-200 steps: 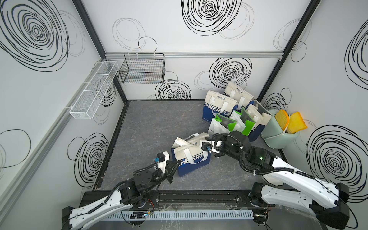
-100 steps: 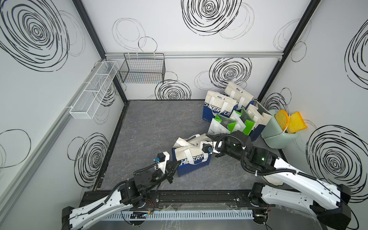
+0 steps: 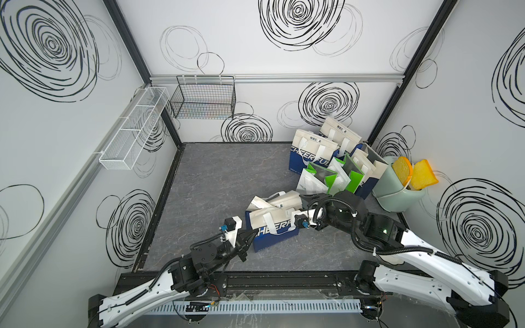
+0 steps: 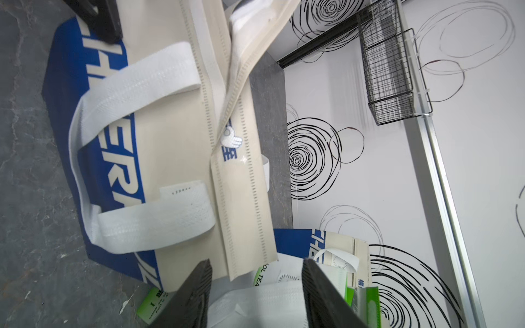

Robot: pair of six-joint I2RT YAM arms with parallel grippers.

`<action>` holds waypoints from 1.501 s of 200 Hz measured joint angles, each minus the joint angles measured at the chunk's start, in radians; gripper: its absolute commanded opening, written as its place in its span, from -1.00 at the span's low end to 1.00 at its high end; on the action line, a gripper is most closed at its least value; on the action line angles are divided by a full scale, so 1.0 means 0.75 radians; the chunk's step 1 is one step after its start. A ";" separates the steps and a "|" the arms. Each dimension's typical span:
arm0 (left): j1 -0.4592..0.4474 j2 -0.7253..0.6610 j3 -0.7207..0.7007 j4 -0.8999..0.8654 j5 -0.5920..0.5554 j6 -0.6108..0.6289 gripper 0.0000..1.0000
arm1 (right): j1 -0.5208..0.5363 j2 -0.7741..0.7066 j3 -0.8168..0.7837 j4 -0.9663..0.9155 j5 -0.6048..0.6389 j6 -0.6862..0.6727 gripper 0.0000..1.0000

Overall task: Open the takeout bag
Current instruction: Open the takeout bag at the center of the board.

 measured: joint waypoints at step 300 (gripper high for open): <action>0.000 -0.001 0.000 0.002 -0.008 -0.002 -1.00 | 0.056 0.184 -0.034 0.245 0.186 -0.009 -1.00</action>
